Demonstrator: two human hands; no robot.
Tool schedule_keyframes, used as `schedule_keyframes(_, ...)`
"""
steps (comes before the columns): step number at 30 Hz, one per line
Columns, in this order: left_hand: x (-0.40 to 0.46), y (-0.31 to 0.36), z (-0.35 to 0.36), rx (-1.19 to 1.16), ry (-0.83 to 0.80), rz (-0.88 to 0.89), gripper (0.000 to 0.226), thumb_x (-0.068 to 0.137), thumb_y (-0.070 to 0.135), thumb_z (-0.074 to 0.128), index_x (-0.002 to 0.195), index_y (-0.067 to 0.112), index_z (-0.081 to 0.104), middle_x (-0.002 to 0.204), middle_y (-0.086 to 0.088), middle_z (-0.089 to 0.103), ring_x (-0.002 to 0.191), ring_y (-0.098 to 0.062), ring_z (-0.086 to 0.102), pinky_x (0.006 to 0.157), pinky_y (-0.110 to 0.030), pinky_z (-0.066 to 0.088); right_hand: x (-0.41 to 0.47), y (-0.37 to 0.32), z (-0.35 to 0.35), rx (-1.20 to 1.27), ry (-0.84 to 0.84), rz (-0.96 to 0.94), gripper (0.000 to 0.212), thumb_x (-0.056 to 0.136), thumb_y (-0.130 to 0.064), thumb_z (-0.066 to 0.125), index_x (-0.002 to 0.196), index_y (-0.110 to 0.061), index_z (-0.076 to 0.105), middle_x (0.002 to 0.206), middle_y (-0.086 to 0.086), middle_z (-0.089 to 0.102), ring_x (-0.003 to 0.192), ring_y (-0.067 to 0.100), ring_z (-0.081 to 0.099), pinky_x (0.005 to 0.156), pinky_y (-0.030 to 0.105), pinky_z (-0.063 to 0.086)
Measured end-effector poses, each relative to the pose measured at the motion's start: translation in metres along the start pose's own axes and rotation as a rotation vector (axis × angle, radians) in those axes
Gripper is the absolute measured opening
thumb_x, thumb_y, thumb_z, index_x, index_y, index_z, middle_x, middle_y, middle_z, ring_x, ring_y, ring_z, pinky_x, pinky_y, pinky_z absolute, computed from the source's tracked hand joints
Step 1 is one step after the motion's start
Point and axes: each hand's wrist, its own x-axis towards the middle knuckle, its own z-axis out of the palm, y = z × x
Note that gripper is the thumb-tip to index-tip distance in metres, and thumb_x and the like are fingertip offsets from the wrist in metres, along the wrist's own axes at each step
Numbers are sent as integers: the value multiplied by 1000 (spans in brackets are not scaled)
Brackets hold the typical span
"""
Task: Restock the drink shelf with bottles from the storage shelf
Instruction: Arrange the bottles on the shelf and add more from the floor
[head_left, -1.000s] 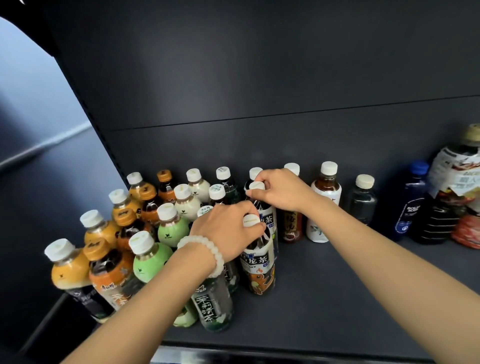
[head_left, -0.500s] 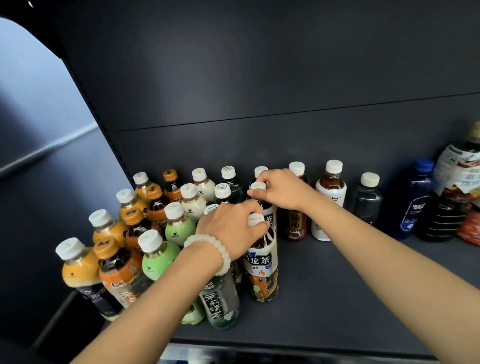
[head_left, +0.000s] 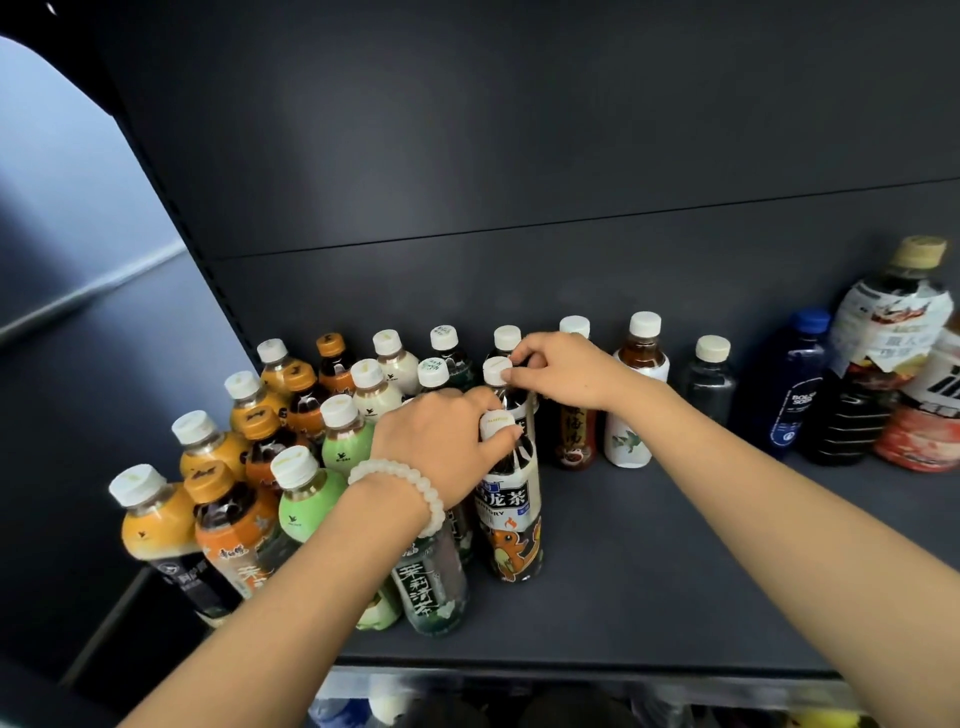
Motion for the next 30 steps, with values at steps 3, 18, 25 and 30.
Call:
schedule_keyframes(3, -11, 0, -3, -8, 50, -17, 40, 92, 56, 37, 124, 35, 50, 113, 5, 60, 109, -18, 54, 79, -32, 43, -26, 4, -6, -13, 90, 20, 25, 90, -32, 60, 108, -15, 63, 86, -5, 62, 81, 10, 56, 72, 23, 43)
schedule_keyframes(18, -112, 71, 17, -7, 291, 207, 50, 82, 48, 30, 98, 18, 68, 87, -2, 65, 83, -28, 64, 62, -38, 49, -252, 6, 11, -636, 486, 18, 32, 88, -31, 58, 111, -10, 63, 103, 6, 63, 89, 27, 60, 66, 38, 51)
schedule_keyframes(25, -178, 146, 63, -60, 181, 385, 42, 94, 44, 43, 127, 22, 55, 118, 1, 61, 107, -25, 55, 75, -37, 45, -386, 44, 34, -597, 602, 268, 32, 83, -31, 62, 105, -8, 66, 99, 8, 67, 83, 30, 65, 59, 36, 53)
schedule_keyframes(30, -221, 211, 102, -121, 110, 532, 38, 93, 43, 45, 124, 24, 55, 117, 1, 60, 107, -26, 54, 77, -37, 42, -480, 78, 47, -556, 629, 485, 37, 86, -36, 46, 102, -9, 65, 97, 8, 65, 83, 32, 62, 62, 39, 53)
